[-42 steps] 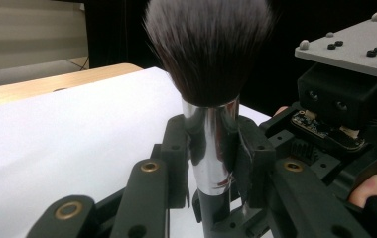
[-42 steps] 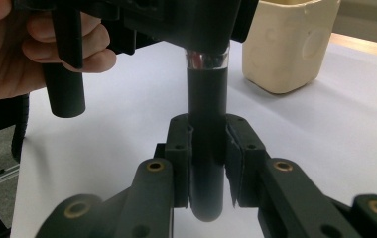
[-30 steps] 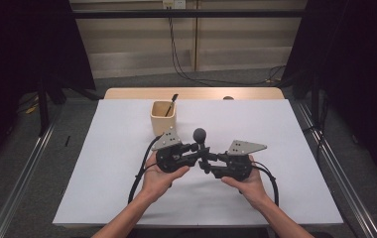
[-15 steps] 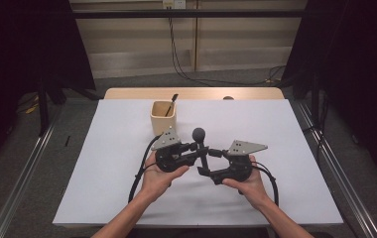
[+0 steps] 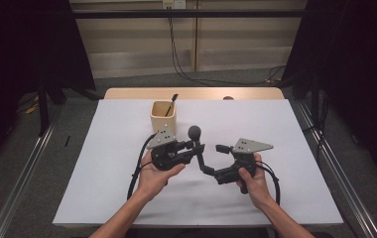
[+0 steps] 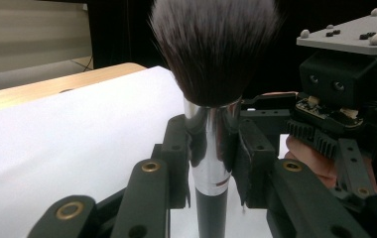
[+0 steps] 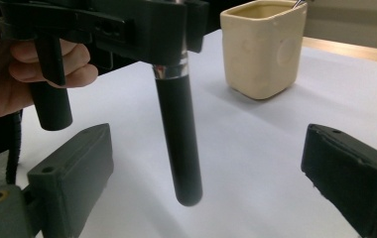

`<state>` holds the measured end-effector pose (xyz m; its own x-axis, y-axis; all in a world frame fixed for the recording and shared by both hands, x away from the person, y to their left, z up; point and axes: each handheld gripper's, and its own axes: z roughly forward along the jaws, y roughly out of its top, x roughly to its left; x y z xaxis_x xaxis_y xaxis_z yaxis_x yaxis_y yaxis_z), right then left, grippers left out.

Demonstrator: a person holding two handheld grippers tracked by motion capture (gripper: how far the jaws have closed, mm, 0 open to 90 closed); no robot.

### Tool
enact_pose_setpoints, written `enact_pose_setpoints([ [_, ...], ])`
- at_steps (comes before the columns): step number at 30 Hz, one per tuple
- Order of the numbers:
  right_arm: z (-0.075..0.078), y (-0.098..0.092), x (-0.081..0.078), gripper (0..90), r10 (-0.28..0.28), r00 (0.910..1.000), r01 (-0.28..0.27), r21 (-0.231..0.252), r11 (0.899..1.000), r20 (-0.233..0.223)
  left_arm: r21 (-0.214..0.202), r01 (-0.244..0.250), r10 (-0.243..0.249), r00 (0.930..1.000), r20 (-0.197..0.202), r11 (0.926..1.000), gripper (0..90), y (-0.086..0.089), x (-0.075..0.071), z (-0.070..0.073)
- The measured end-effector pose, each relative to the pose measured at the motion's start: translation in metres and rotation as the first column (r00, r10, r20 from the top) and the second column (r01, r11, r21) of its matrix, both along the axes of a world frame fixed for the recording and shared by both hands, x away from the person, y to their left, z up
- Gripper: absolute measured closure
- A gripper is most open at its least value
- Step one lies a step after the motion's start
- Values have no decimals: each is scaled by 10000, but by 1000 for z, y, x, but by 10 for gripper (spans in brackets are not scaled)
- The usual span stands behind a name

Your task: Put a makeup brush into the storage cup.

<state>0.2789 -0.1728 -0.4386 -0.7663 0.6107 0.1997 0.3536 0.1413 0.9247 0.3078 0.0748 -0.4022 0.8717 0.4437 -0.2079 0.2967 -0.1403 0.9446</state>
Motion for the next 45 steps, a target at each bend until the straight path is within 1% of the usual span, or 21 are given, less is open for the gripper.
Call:
enact_pose_setpoints([
  [3,0,-2,0,58,-191,9998,192,82,9998,-78,-3,-96,96,10000,0,10000,705,3,1,1],
  [4,0,-2,0,58,-254,9996,253,-25,9997,-83,7,-141,141,9999,18,9999,705,4,1,1],
  [5,-1,-2,-1,58,-320,9995,320,-122,9994,-10,-25,-144,144,9999,-12,9999,705,5,2,1],
  [7,-1,-1,-1,49,-326,9995,326,-178,9993,29,93,-186,186,9998,25,9998,706,8,2,2],
  [9,-1,-1,-2,49,-459,9988,463,-239,9986,152,116,-248,248,9997,11,9996,705,11,2,3],
  [11,0,-3,-3,49,-522,9983,527,-190,9984,254,88,-299,299,9996,22,9995,706,15,2,4],
  [13,1,-4,-3,43,-682,9970,691,-242,9973,364,160,-351,350,9994,80,9993,706,19,3,5],
  [15,1,-6,-4,30,-772,9962,781,-211,9967,413,180,-378,376,9993,71,9991,705,22,3,5],
  [16,0,-7,-5,26,-836,9955,850,-303,9959,450,200,-347,346,9994,37,9992,705,24,3,6],
  [19,0,-10,-7,16,-958,9941,974,-318,9947,500,245,-489,489,9988,30,9985,705,27,4,6],
  [21,0,-13,-9,16,-1160,9913,1178,-265,9927,620,232,-532,531,9986,23,9983,706,30,4,6],
  [22,-1,-15,-10,14,-1186,9911,1201,-225,9925,600,239,-577,577,9983,23,9980,706,31,5,6],
  [26,-2,-23,-14,9,-1461,9865,1485,-282,9885,737,338,-623,623,9981,6,9975,705,35,6,6],
  [28,-3,-27,-16,9,-1694,9822,1719,-248,9848,812,400,-607,607,9982,9,9974,705,37,6,7],
  [30,-3,-31,-17,7,-1778,9801,1810,-305,9830,881,425,-668,669,9978,-9,9969,705,39,7,7],
  [34,-4,-40,-21,6,-2164,9712,2208,-352,9747,997,422,-756,758,9971,-51,9962,706,45,8,8],
  [36,-5,-45,-22,8,-2324,9679,2363,-313,9712,959,378,-840,843,9964,-65,9957,706,48,8,8],
  [38,-6,-50,-23,8,-2492,9628,2552,-484,9657,1047,406,-913,916,9958,-50,9950,706,52,9,9],
  [40,-7,-54,-25,8,-2566,9616,2611,-371,9646,972,422,-938,942,9955,-73,9947,706,55,10,9],
  [43,-8,-61,-28,8,-2687,9572,2749,-474,9603,1077,516,-1052,1055,9944,-29,9931,706,60,11,11],
  [45,-8,-66,-29,8,-2744,9559,2801,-446,9589,1048,490,-1148,1152,9933,-50,9922,706,63,12,11],
])
